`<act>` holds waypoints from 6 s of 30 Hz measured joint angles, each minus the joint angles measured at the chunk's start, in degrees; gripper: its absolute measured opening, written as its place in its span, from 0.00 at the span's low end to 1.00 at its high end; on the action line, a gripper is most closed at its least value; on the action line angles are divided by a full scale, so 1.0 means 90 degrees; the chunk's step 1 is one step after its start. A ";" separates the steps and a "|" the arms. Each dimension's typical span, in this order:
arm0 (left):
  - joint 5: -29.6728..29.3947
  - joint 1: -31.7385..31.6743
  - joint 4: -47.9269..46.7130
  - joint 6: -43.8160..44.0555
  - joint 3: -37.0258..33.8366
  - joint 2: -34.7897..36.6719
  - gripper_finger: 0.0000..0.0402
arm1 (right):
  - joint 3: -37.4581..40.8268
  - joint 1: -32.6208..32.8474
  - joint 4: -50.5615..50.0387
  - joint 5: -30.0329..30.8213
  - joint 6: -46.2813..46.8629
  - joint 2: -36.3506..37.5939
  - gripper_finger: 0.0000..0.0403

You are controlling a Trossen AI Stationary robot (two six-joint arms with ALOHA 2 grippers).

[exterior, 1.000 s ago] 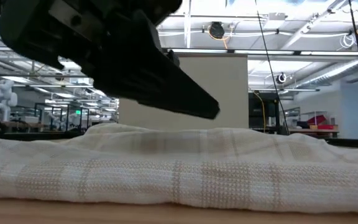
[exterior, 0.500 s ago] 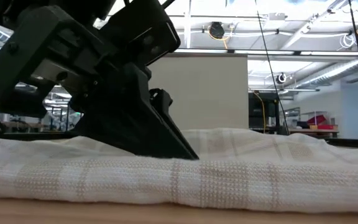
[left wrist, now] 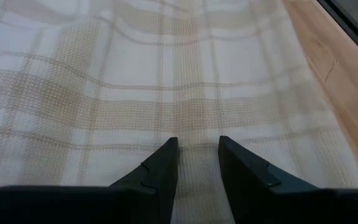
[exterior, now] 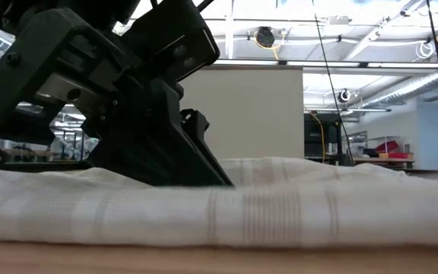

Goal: Fold towel
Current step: Fold the white patterned towel

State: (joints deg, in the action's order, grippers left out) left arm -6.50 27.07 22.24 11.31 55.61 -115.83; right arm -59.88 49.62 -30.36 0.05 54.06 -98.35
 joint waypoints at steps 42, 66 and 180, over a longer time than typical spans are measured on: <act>-0.0002 0.0012 0.0132 -0.0147 -0.0019 0.0012 0.31 | -0.2387 -0.1928 0.1867 0.1346 -0.5956 -0.2287 0.00; -0.0053 -0.0102 -0.1240 -0.0449 0.0206 0.0367 0.31 | -0.2570 -0.1817 0.2983 0.1269 -0.6780 -0.2442 0.00; -0.1380 0.0698 -0.4620 -0.0187 0.0309 0.1171 0.31 | -0.3268 -0.3619 -0.1705 0.2747 -0.7403 -0.1360 0.00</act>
State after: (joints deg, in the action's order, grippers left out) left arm -18.92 33.35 -19.34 9.62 58.39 -105.30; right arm -89.28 17.06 -45.70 24.77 -12.57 -110.59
